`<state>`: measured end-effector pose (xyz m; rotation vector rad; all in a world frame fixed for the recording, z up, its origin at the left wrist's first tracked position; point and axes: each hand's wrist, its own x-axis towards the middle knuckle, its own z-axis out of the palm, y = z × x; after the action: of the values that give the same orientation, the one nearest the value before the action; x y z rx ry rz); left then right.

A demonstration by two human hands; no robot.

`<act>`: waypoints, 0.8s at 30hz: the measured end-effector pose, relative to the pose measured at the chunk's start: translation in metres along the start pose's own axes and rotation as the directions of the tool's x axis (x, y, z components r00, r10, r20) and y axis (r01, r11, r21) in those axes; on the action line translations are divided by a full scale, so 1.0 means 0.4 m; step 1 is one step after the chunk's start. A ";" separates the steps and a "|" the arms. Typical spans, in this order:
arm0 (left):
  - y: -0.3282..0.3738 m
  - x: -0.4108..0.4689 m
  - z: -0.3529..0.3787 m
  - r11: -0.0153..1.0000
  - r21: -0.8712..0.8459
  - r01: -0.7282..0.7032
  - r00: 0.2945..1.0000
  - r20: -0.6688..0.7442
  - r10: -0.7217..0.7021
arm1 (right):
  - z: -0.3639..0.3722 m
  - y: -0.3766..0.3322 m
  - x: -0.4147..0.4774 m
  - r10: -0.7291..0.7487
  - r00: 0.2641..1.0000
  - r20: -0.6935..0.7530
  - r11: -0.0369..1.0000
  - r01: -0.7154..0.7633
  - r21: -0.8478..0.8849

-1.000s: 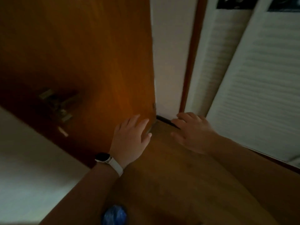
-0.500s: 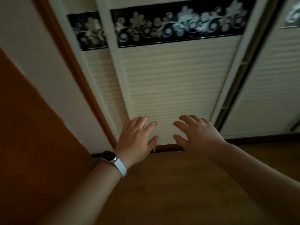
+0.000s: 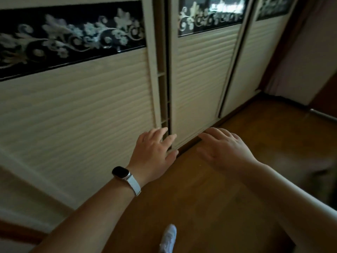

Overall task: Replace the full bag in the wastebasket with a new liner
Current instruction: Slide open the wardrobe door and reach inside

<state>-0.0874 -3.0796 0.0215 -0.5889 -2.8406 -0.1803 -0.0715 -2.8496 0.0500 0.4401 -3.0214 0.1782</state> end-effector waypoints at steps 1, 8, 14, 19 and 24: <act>-0.005 0.044 0.015 0.999 -0.013 -0.030 1.000 0.003 0.030 | -0.003 0.019 0.025 0.031 0.999 0.008 0.999 -0.031 -0.009; -0.092 0.344 0.076 0.979 -0.054 -0.194 0.981 -0.021 0.193 | -0.041 0.107 0.234 0.163 0.987 0.006 0.983 -0.162 -0.085; -0.083 0.549 0.137 0.929 -0.079 -0.361 0.932 0.018 0.363 | -0.056 0.188 0.296 0.309 0.950 -0.042 0.949 -0.311 -0.056; -0.003 0.670 0.178 0.867 -0.114 -0.485 0.874 -0.031 0.485 | -0.057 0.278 0.316 0.399 0.914 -0.066 0.915 -0.402 -0.041; 0.086 0.797 0.224 0.834 -0.129 -0.536 0.843 -0.023 0.538 | -0.040 0.419 0.328 0.443 0.895 -0.052 0.895 -0.445 -0.023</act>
<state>-0.3758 -2.9134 0.0179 -1.3902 -2.5571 -0.2588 -0.2440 -2.7248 0.0614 -0.2653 -3.0222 0.1592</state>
